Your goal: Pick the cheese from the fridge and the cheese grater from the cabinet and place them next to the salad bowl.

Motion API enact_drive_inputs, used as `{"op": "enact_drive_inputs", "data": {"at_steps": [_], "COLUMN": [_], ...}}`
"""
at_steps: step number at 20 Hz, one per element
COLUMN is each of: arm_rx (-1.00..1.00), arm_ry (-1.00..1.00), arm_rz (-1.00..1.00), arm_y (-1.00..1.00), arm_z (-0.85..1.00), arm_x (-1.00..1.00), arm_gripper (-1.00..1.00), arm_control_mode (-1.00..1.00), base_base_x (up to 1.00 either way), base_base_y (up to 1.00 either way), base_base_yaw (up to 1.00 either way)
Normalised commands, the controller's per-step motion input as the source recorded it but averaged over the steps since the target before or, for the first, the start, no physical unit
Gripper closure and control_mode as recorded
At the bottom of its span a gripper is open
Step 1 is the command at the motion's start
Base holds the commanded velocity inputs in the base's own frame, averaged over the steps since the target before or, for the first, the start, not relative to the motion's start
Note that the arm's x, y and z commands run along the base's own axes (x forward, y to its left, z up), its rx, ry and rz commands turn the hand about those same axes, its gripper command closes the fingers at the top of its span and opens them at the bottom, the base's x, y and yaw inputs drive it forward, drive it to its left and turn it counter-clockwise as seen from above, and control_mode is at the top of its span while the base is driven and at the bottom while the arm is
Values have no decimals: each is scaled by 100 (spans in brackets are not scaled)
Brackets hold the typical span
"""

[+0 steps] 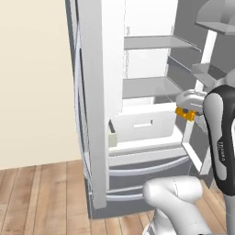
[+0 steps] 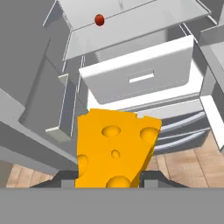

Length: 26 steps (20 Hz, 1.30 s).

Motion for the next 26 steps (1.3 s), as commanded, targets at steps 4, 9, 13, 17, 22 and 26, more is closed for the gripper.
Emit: {"op": "enact_drive_inputs", "data": {"at_steps": [4, 9, 13, 17, 22, 26], "arm_rx": [0, 0, 0, 0, 0, 0], "arm_ry": [0, 0, 0, 0, 0, 0], "arm_rz": [0, 0, 0, 0, 0, 0], "arm_y": [0, 0, 0, 0, 0, 0], "arm_z": [0, 0, 0, 0, 0, 0], "arm_x": [0, 0, 0, 0, 0, 0], "arm_gripper": [100, 100, 100, 100, 100, 100], "arm_control_mode": [100, 100, 100, 100, 100, 100], "base_base_x": [-68, -66, -60, -42, -21, -17], "base_base_y": [0, 5, 18, 29, 34, 29], "base_base_yaw": [0, -1, -11, -23, -47, -62]}}
